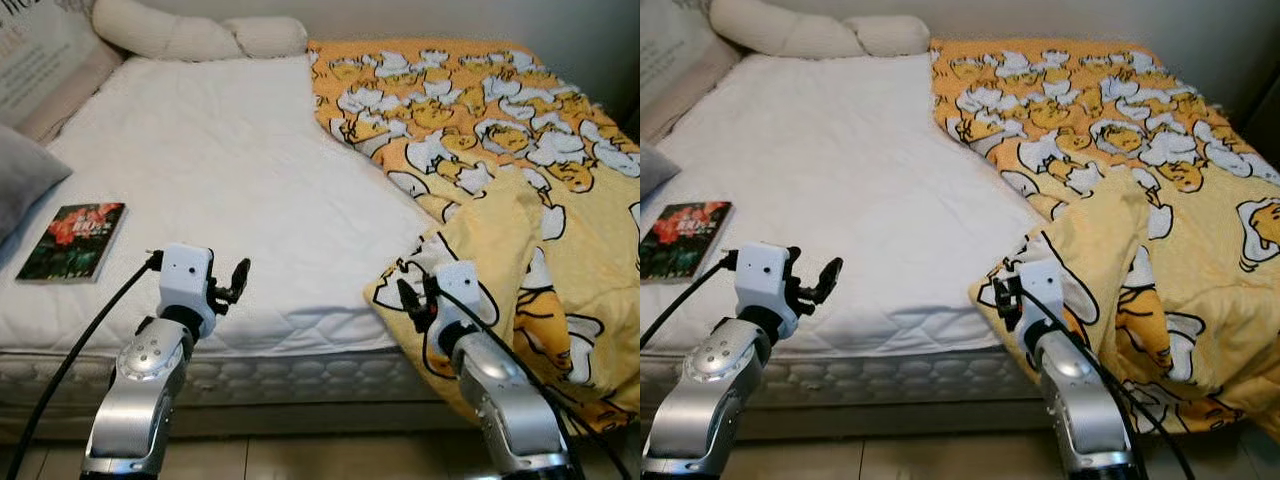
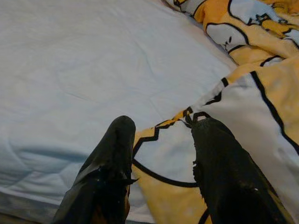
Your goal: Clean up the room
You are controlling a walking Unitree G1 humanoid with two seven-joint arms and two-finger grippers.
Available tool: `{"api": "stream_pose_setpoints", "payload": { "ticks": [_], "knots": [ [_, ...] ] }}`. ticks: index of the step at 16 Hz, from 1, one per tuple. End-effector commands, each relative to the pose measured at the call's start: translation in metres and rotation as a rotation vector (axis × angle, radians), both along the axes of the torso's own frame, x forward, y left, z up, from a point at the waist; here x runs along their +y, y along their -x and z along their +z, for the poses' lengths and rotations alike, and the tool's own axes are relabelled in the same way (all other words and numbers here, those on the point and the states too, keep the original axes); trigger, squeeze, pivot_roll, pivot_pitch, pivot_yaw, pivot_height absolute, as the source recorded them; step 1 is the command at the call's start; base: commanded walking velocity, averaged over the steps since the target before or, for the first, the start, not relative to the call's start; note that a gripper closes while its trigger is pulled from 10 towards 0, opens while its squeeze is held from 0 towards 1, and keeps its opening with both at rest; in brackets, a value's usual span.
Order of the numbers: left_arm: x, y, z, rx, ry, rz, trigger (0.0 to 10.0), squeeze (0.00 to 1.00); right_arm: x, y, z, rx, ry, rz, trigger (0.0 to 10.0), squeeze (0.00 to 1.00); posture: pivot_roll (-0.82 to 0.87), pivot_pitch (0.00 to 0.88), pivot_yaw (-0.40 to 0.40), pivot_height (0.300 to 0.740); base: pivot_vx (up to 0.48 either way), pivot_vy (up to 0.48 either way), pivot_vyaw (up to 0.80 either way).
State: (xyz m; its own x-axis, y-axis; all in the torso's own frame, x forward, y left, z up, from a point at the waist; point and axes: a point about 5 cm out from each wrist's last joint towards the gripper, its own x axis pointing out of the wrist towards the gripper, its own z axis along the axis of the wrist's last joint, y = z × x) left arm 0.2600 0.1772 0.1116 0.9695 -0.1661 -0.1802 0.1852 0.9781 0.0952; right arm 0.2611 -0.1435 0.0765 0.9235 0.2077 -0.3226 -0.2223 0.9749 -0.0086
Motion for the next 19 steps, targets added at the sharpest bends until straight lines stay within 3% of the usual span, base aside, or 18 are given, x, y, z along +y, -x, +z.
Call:
{"api": "stream_pose_setpoints", "payload": {
  "ticks": [1, 5, 15, 17, 19],
  "knots": [
    [0.001, 0.001, 0.0, 0.004, -0.002, 0.0, 10.0, 0.0, 0.002, -0.002, 0.001, -0.002, -0.002, 0.008, 10.0, 0.0, 0.0, 0.0, -0.007, 0.74, 0.251, 0.0, 0.0],
    [0.001, 0.003, 0.0, 0.006, 0.003, -0.001, 10.0, 0.0, 0.001, -0.003, 0.0, 0.01, 0.003, 0.004, 10.0, 0.0, 0.0, 0.0, -0.008, 0.74, 0.288, 0.0, -0.53],
    [0.001, 0.007, -0.002, 0.017, -0.008, -0.008, 10.0, 0.0, 0.002, -0.002, -0.002, 0.027, 0.011, 0.021, 10.0, 0.0, 0.01, 0.0, -0.012, 0.74, 0.26, 0.0, 0.0],
    [-0.002, 0.008, -0.003, 0.043, -0.012, -0.065, 10.0, 0.0, 0.003, -0.001, -0.007, 0.068, 0.03, 0.049, 10.0, 0.0, 0.01, 0.0, -0.011, 0.74, 0.0, 0.0, 0.0],
    [-0.012, 0.013, -0.008, 0.102, -0.029, -0.218, 10.0, 0.0, 0.007, 0.001, -0.026, 0.201, 0.1, 0.135, 10.0, 0.0, 0.0, 0.0, -0.006, 0.74, 0.0, 0.0, 0.0]
  ]
}}
